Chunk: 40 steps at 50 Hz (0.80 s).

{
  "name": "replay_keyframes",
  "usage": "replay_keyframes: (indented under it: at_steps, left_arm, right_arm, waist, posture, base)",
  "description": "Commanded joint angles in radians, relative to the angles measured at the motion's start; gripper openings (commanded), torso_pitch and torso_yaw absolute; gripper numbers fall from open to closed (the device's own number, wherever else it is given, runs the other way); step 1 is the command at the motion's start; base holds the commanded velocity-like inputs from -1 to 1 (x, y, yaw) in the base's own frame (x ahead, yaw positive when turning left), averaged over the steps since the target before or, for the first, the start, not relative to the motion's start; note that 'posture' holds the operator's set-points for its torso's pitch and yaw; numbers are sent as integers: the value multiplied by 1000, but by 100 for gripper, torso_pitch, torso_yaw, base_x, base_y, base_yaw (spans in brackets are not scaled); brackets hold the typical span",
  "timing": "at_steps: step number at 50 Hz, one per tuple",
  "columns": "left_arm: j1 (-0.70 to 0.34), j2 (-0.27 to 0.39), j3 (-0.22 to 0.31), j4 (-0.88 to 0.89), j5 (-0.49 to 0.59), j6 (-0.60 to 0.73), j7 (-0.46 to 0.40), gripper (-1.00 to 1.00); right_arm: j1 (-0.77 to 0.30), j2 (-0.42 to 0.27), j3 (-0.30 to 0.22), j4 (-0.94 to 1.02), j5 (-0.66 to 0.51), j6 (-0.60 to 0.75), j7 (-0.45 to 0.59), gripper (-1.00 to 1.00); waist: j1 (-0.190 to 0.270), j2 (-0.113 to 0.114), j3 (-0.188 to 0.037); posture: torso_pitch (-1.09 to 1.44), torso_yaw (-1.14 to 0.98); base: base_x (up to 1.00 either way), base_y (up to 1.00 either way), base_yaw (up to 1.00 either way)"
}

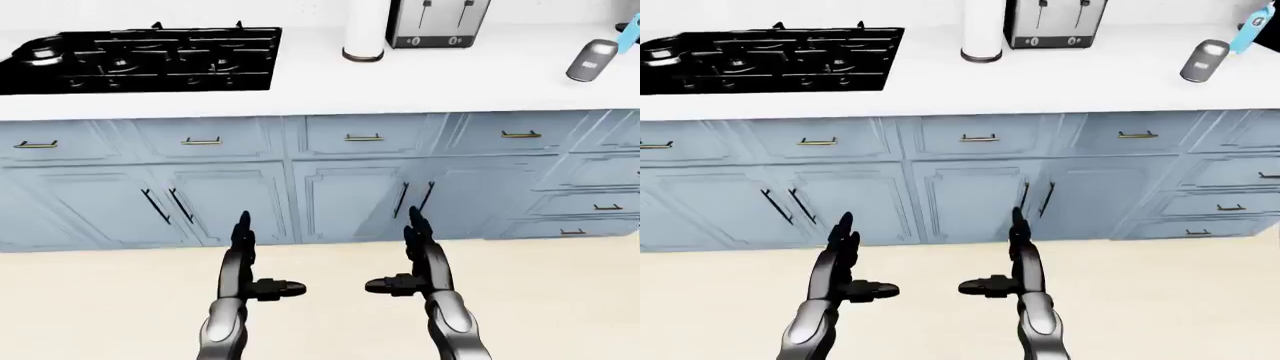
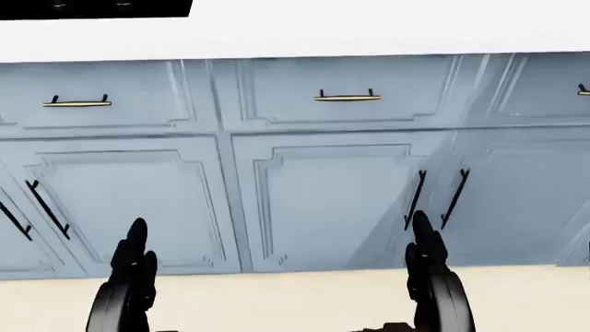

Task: Move the drinks to the dining counter.

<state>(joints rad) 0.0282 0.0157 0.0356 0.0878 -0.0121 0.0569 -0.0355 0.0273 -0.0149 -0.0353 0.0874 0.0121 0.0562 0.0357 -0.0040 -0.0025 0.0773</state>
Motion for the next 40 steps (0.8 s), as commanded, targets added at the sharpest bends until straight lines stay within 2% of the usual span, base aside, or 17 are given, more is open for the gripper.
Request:
replay_keyframes:
  at_steps: [1, 2, 3, 5, 7, 8, 12, 19, 21, 24, 25, 26, 27, 29, 30, 36, 40]
  left_arm:
    - [-8, 0, 6, -176, -15, -7, 8, 100]
    - [-10, -2, 11, -178, -16, -11, 19, 100]
    - [-3, -4, 10, -194, -24, -4, 17, 100]
    - [1, -4, 5, -207, -23, 0, 18, 100]
    - [-6, -1, 9, -212, -26, 10, 17, 100]
    - [-8, 0, 11, -218, -28, 16, 17, 100]
    - [-29, 5, 17, -271, -33, 78, 19, 100]
    - [-83, 27, 28, -448, -22, 276, 26, 100]
    - [-126, 39, 55, -513, -34, 362, 24, 100]
    - [-148, 44, 60, -567, -33, 419, 23, 100]
    - [-155, 45, 60, -582, -32, 439, 22, 100]
    - [-159, 46, 60, -594, -33, 452, 22, 100]
    - [-163, 47, 62, -617, -33, 476, 21, 100]
    - [-168, 49, 61, -631, -29, 490, 20, 100]
    - [-171, 50, 60, -640, -27, 499, 18, 100]
    - [-165, 37, 54, -666, -32, 514, 19, 100]
    - [-171, 33, 52, -656, -39, 509, 26, 100]
  right_arm:
    - [-26, -5, -8, -79, 19, -59, 11, 100]
    - [-23, -5, -13, -100, 29, -38, 9, 100]
    - [-23, -5, -15, -103, 33, -37, 11, 100]
    - [-22, -6, -15, -110, 34, -35, 10, 100]
    - [-18, -3, -11, -141, 34, -18, 6, 100]
    - [-17, -3, -10, -153, 34, -11, 4, 100]
    - [-24, -6, -15, -184, 38, 11, 3, 100]
    - [-62, -16, -35, -370, 75, 190, 1, 100]
    - [-84, -18, -44, -409, 94, 234, -6, 100]
    - [-91, -24, -45, -473, 112, 291, 2, 100]
    - [-95, -27, -40, -477, 101, 291, 2, 100]
    - [-98, -28, -44, -485, 103, 301, 2, 100]
    - [-101, -30, -48, -495, 104, 313, 3, 100]
    - [-98, -36, -47, -507, 95, 326, 12, 100]
    - [-97, -38, -53, -524, 97, 340, 15, 100]
    - [-111, -44, -78, -581, 115, 393, 25, 100]
    - [-114, -46, -87, -585, 121, 395, 28, 100]
  waist:
    - [-2, -8, -1]
    - [3, -7, -38]
    - [7, -1, -63]
    - [5, -8, -18]
    - [8, -9, -67]
    - [8, -8, -74]
    - [9, -4, -78]
    - [8, -4, -87]
    - [9, -3, -90]
    - [8, -2, -93]
    - [10, 8, -102]
    - [11, 46, -70]
    - [5, 72, -59]
    - [9, 77, -72]
    - [10, 79, -70]
    - [22, 47, -47]
    - [28, 5, -50]
  posture:
    - [0, 0]
    - [0, 0]
    - [0, 0]
    - [0, 0]
    - [0, 0]
    - [0, 0]
    - [0, 0]
    - [0, 0]
    - [0, 0]
    - [0, 0]
    - [0, 0]
    - [0, 0]
    - [0, 0]
    - [0, 0]
    - [0, 0]
    - [0, 0]
    - [0, 0]
  base:
    - [0, 0, 0]
    - [0, 0, 0]
    - [0, 0, 0]
    - [0, 0, 0]
    - [0, 0, 0]
    - [0, 0, 0]
    - [0, 0, 0]
    - [0, 0, 0]
    - [0, 0, 0]
    - [0, 0, 0]
    - [0, -73, 0]
    - [0, -100, 0]
    - [0, -100, 0]
    - [0, -100, 0]
    - [0, -100, 0]
    - [0, -100, 0]
    - [0, -100, 0]
